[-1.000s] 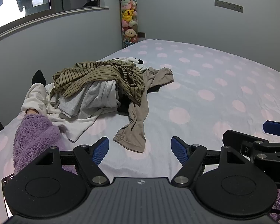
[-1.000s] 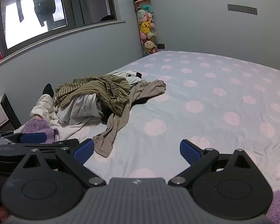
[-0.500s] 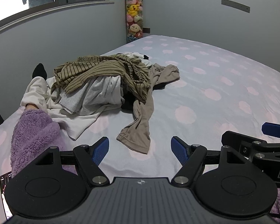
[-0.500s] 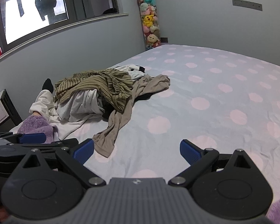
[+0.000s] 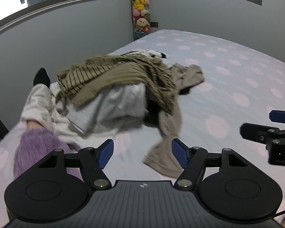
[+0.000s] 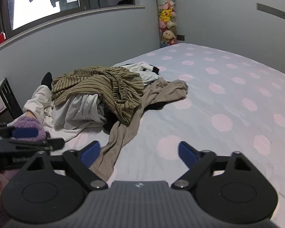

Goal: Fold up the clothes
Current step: 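Reach both grippers into the striped garment's elastic hem and close them, then lift the striped garment by its hem with both grippers, shaking it out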

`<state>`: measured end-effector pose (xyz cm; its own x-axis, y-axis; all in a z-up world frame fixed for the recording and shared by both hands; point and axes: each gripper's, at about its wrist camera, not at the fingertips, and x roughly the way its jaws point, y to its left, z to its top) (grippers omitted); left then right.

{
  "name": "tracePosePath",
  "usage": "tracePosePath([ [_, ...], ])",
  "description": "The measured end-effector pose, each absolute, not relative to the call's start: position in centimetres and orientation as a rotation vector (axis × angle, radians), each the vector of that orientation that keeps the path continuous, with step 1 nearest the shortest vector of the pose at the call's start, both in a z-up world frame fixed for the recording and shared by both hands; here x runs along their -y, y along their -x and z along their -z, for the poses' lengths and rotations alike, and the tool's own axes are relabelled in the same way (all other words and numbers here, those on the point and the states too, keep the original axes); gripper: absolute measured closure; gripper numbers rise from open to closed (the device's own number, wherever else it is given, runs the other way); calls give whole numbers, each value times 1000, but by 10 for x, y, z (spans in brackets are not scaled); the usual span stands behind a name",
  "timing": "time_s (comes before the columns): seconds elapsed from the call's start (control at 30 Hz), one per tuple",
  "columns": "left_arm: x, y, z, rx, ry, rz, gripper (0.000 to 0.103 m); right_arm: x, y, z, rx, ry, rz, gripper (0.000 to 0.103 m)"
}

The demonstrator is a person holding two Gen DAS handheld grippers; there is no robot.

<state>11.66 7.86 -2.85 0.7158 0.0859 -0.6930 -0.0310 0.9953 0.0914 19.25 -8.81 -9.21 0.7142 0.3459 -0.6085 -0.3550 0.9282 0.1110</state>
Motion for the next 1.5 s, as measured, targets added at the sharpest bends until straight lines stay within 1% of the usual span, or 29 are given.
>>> tracePosePath([
  [0.17, -120, -168, 17, -752, -109, -78, 38, 64, -242, 96, -687, 54, -432, 23],
  [0.37, -171, -246, 15, -702, -194, -76, 38, 28, -300, 109, -705, 95, -483, 24],
  [0.6, -215, -326, 35, -675, -293, 1, 38, -8, -355, 132, -726, 125, -518, 24],
  [0.8, -225, -360, 56, -680, -323, 107, 38, -21, -384, 150, -744, 123, -543, 25],
  [0.83, -224, -363, 58, -678, -330, 122, 38, -21, -387, 153, -749, 122, -545, 30],
  [0.87, -223, -366, 60, -676, -329, 131, 38, -21, -390, 155, -755, 118, -547, 38],
  [0.9, -223, -369, 61, -676, -322, 137, 40, -21, -392, 157, -763, 114, -552, 41],
  [0.97, -222, -367, 59, -669, -301, 141, 51, -21, -395, 161, -783, 100, -560, 52],
  [1.0, -222, -365, 57, -665, -289, 142, 61, -20, -397, 163, -793, 92, -564, 59],
  [1.03, -223, -363, 55, -661, -276, 142, 67, -20, -398, 164, -802, 84, -569, 72],
  [1.07, -223, -361, 53, -656, -264, 143, 71, -20, -397, 164, -802, 82, -570, 72],
  [1.1, -223, -359, 51, -652, -252, 144, 81, -18, -395, 163, -794, 80, -562, 73],
  [1.13, -223, -357, 49, -648, -239, 144, 87, -17, -393, 161, -783, 79, -551, 74],
  [1.23, -224, -351, 43, -634, -202, 146, 93, -7, -386, 148, -744, 60, -511, 80],
  [1.27, -222, -348, 39, -629, -196, 146, 93, -4, -385, 143, -736, 53, -502, 81],
  [1.5, -192, -293, -24, -521, -206, 179, 94, 30, -360, 94, -626, 23, -386, 84],
])
